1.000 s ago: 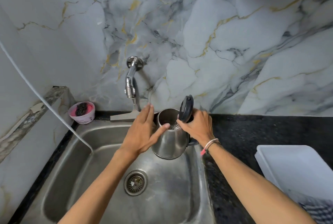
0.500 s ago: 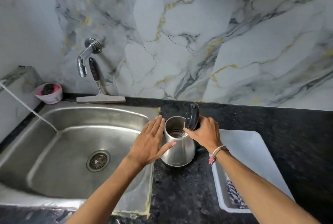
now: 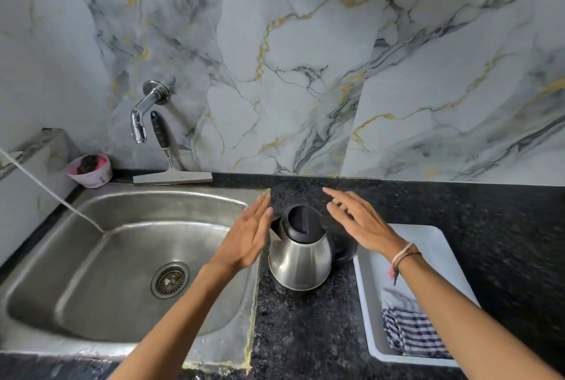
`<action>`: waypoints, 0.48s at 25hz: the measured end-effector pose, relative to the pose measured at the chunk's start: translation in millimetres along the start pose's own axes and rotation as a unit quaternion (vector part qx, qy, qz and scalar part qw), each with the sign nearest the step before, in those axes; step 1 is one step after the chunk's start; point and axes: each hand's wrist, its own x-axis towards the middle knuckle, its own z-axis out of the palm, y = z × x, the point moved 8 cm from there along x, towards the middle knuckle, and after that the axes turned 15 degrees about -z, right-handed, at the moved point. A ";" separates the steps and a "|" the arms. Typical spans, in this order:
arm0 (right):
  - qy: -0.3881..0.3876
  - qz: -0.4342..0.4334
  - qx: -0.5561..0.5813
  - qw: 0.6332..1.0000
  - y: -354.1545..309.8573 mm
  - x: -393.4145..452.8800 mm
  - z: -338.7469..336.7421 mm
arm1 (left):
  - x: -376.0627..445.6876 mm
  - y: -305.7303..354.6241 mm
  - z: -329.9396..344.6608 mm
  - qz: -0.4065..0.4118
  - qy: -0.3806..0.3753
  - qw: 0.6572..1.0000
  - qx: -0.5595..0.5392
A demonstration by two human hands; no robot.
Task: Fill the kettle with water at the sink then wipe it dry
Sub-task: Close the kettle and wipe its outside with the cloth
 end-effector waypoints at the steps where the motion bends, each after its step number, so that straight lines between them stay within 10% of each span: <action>1: 0.007 0.017 -0.028 0.999 -1.7 10.5 -2.3 | 9.5 7.8 -6.8 -0.006 0.008 1.000 -0.016; 12: -0.088 0.206 -0.186 0.957 -6.0 34.7 47.2 | 53.9 18.4 47.3 -0.113 -0.068 0.983 0.127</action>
